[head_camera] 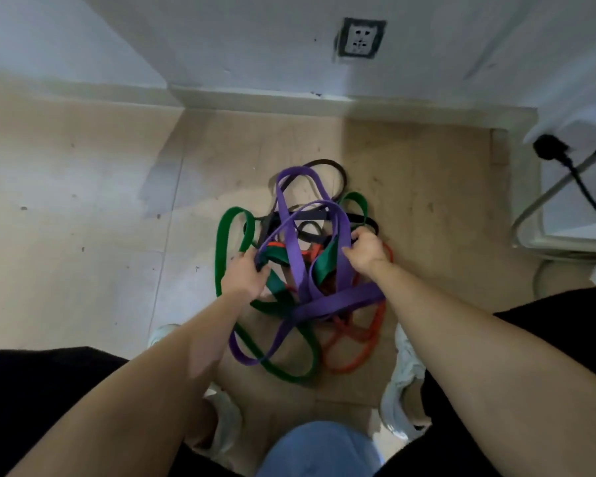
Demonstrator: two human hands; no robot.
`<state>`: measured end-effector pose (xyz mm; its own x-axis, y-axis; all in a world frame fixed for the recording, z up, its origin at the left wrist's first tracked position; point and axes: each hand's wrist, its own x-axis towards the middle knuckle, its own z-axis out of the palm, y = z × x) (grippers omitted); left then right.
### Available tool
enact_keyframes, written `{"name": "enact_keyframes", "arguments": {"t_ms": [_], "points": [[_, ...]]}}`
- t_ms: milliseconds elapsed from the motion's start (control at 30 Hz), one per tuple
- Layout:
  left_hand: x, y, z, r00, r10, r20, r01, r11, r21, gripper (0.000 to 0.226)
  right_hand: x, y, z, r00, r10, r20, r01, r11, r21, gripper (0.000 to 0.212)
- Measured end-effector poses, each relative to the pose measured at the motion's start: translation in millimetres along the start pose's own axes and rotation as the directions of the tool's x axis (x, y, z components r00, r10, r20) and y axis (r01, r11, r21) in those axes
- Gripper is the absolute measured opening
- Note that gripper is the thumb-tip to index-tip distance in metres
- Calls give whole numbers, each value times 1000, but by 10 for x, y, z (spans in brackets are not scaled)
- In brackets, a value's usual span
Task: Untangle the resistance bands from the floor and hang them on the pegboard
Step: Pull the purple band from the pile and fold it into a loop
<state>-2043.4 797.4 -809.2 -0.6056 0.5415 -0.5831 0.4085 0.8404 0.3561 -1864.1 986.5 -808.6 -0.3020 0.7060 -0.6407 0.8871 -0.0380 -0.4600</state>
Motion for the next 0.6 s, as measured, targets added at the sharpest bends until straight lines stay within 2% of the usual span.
{"name": "enact_keyframes", "arguments": {"t_ms": [67, 167, 233, 300, 367, 467, 533, 600], "points": [[-33, -36, 23, 998, 10, -64, -13, 999, -36, 18, -29, 25, -3, 997, -2, -71, 9, 996, 88, 15], [-235, -30, -77, 995, 4, -100, -13, 996, -88, 20, -247, -55, -112, 996, -26, -88, 39, 989, 146, 14], [-392, 24, -177, 998, 24, -53, -34, 979, -200, 21, -416, -191, -226, 994, -88, -65, 98, 983, 156, 17], [-480, 135, -318, 998, 59, -29, -65, 936, -345, 22, -568, -364, -369, 989, -145, -30, 148, 965, 216, 15], [-585, 270, -495, 995, 74, -65, -96, 876, -473, 24, -756, -506, -510, 984, -175, -11, 171, 942, 290, 16], [-787, 519, -875, 986, 125, -109, -165, 800, -577, 28, -1070, -758, -780, 968, -249, -28, 242, 901, 360, 6], [-915, 680, -1184, 974, 193, -118, -225, 772, -595, 24, -1285, -936, -1009, 943, -327, -63, 325, 866, 379, 17], [-1052, 804, -1506, 953, 256, -164, -304, 786, -538, 18, -1484, -1062, -1241, 905, -414, -96, 421, 842, 337, 29]]}}
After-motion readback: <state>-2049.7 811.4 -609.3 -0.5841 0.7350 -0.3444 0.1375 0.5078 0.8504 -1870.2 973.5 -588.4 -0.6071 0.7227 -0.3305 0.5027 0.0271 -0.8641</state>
